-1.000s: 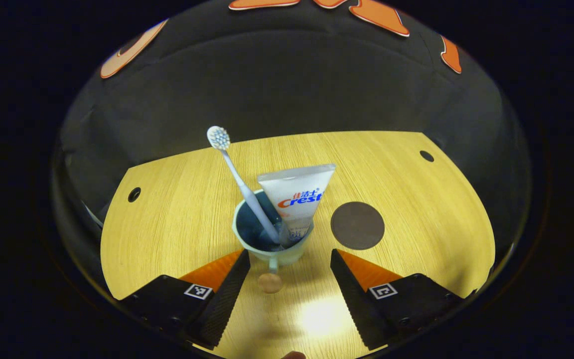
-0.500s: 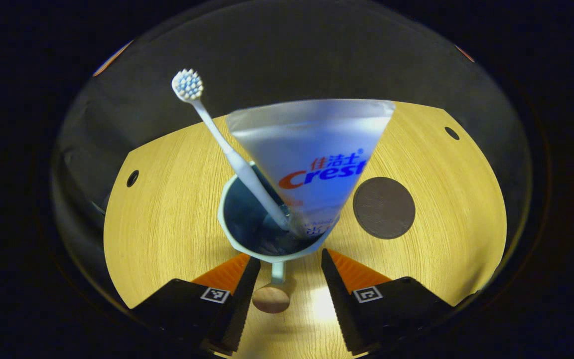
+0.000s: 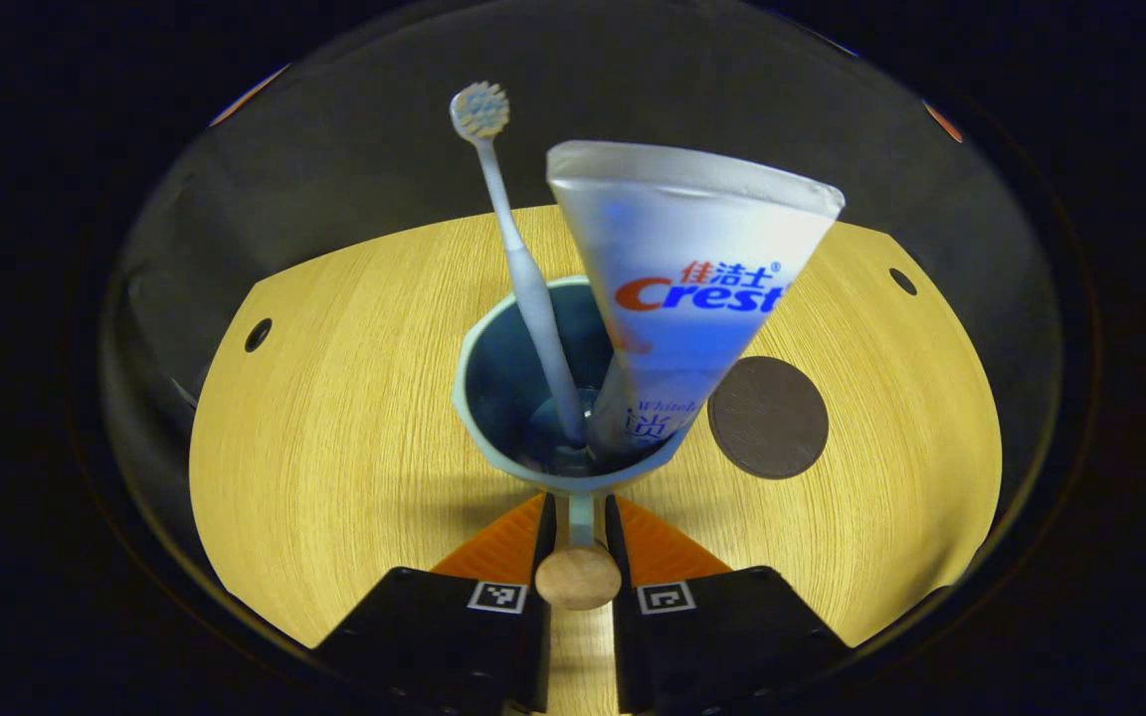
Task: Put the toothbrush and toothpaste on the desktop into the cup, then pick up the cup and place it on the coaster on the desktop.
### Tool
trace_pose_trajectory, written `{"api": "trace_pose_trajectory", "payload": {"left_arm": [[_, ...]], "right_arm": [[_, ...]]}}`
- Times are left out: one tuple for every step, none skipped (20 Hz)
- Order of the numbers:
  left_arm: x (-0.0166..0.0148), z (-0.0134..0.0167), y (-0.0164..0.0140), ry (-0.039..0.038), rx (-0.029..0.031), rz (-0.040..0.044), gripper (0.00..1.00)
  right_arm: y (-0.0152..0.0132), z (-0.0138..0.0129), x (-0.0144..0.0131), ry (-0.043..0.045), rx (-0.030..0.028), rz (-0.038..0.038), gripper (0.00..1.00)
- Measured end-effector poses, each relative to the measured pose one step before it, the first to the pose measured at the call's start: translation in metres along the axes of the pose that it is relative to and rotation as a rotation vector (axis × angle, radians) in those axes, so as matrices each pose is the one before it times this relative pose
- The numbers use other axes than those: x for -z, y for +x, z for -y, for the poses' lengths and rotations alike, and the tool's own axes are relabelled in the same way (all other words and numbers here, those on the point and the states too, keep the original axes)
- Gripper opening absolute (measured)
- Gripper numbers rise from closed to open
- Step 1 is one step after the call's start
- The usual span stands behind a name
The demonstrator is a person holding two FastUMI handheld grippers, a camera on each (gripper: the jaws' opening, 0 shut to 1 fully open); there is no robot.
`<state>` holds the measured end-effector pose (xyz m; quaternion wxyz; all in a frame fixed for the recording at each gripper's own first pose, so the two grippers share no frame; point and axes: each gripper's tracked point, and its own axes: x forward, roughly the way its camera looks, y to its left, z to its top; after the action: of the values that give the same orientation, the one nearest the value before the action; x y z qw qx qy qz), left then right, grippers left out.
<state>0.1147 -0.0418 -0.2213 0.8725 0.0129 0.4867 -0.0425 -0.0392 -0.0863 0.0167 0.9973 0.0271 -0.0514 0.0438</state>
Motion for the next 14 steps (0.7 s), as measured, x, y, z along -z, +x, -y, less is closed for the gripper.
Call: {"api": "trace_pose_trajectory", "payload": {"left_arm": [[0.00303, -0.00202, -0.00221, -0.00582, 0.00290, -0.00132, 0.24], [0.00141, 0.00184, -0.00072, -0.00945, 0.00217, 0.01029, 0.24], [-0.00129, -0.00305, -0.00475, -0.01451, 0.00359, 0.00691, 0.24], [0.00094, 0.00217, 0.00473, -0.00915, 0.00437, 0.00615, 0.24], [-0.00076, 0.00103, -0.00074, -0.00593, 0.00261, 0.00138, 0.24], [0.00012, 0.00113, 0.00063, -0.00452, 0.00384, 0.00384, 0.24], [-0.00144, 0.00127, 0.00002, -0.00268, 0.00392, 0.00612, 0.24], [-0.00075, -0.00088, 0.00022, -0.00006, 0.00131, 0.00770, 0.24], [-0.00041, 0.00013, 0.00088, 0.00363, 0.00036, 0.01119, 0.24], [-0.00040, -0.00007, 0.00149, 0.00630, -0.00065, 0.01083, 0.24], [-0.00143, 0.00020, 0.00068, 0.00666, 0.00159, 0.00984, 0.24], [0.00065, 0.00001, 0.00036, 0.00575, 0.00246, 0.00759, 0.24], [0.00020, 0.00047, 0.00074, 0.00692, 0.00485, 0.00507, 0.24], [-0.00017, -0.00038, -0.00038, 0.00729, 0.00340, 0.00524, 0.24]], "right_arm": [[-0.00026, 0.00076, -0.00071, -0.00139, 0.00534, 0.00180, 0.86], [-0.00092, 0.00067, -0.00114, -0.00078, 0.00094, 0.00401, 0.86], [-0.00212, -0.00006, -0.00060, -0.00205, 0.00157, 0.00075, 0.86], [-0.00204, 0.00123, -0.00038, -0.00203, 0.00309, 0.00124, 0.86], [-0.00070, -0.00010, 0.00077, -0.00250, 0.00084, -0.00040, 0.86], [-0.00133, 0.00181, -0.00027, -0.00235, 0.00563, -0.00045, 0.86], [-0.00120, 0.00042, -0.00062, -0.00156, 0.00133, 0.00075, 0.86], [-0.00176, 0.00089, -0.00022, -0.00142, 0.00359, 0.00051, 0.86], [-0.00137, 0.00144, -0.00001, -0.00129, 0.00267, 0.00079, 0.86], [-0.00095, 0.00102, -0.00052, -0.00160, 0.00171, 0.00004, 0.86], [-0.00220, 0.00223, 0.00102, -0.00138, 0.00369, -0.00183, 0.86], [-0.00088, 0.00129, -0.00008, -0.00002, 0.00165, 0.00075, 0.86], [-0.00112, 0.00249, -0.00082, 0.00055, 0.00587, 0.00013, 0.86], [-0.00162, 0.00240, -0.00064, 0.00317, 0.00267, 0.00299, 0.86]]}}
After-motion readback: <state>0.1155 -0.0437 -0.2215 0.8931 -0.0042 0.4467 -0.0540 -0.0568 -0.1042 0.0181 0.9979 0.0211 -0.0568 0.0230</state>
